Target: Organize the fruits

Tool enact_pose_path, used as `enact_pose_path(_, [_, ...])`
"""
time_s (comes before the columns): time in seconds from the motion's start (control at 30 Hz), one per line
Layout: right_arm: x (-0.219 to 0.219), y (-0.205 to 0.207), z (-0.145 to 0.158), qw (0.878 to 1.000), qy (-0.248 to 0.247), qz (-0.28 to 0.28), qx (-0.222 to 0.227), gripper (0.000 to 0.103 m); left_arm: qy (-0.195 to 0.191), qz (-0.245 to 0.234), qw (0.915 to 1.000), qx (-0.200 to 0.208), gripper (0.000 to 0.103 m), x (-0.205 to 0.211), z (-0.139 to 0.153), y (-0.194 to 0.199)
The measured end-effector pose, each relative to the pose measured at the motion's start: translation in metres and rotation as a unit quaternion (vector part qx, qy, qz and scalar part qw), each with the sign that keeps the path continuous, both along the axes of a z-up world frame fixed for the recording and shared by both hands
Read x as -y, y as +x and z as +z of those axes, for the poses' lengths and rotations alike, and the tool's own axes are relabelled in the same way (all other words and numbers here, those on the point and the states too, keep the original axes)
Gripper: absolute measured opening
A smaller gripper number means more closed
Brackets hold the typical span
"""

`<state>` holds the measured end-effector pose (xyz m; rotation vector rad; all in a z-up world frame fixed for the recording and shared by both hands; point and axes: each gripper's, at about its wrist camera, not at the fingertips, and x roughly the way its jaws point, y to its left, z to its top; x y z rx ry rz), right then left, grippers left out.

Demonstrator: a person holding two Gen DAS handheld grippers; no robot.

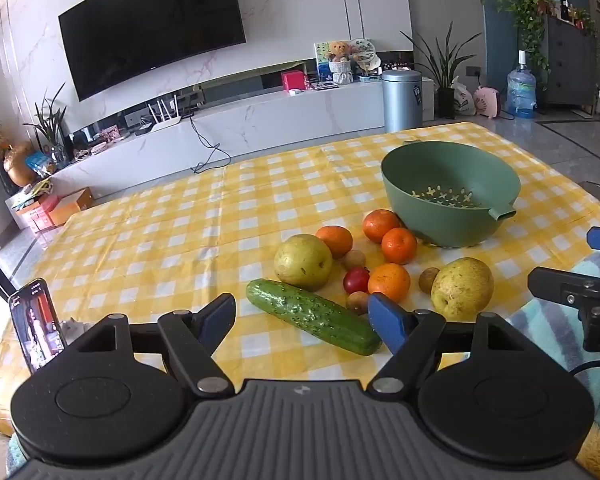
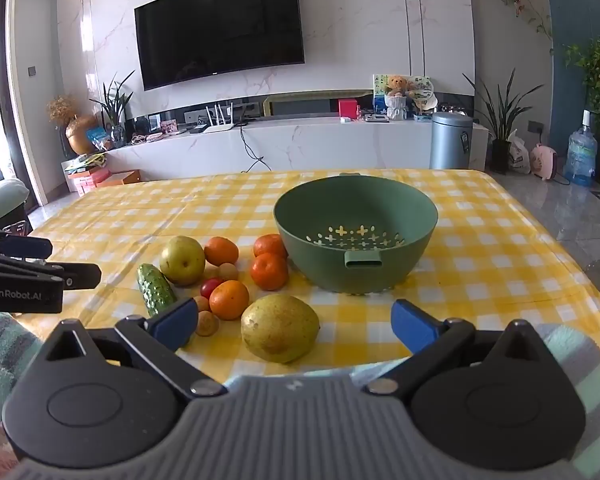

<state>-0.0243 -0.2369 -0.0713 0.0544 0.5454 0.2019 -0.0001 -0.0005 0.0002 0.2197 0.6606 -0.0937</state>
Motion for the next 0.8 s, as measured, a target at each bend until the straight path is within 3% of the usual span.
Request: enact_pose_path(0.8, [-0.0012,0.0014,0.0002,1.000,-0.003,0.000,-0.005,0.099,-0.009,-0.002,1.0000,0.000,0.086,-0.0029,0.0011,-0.0007])
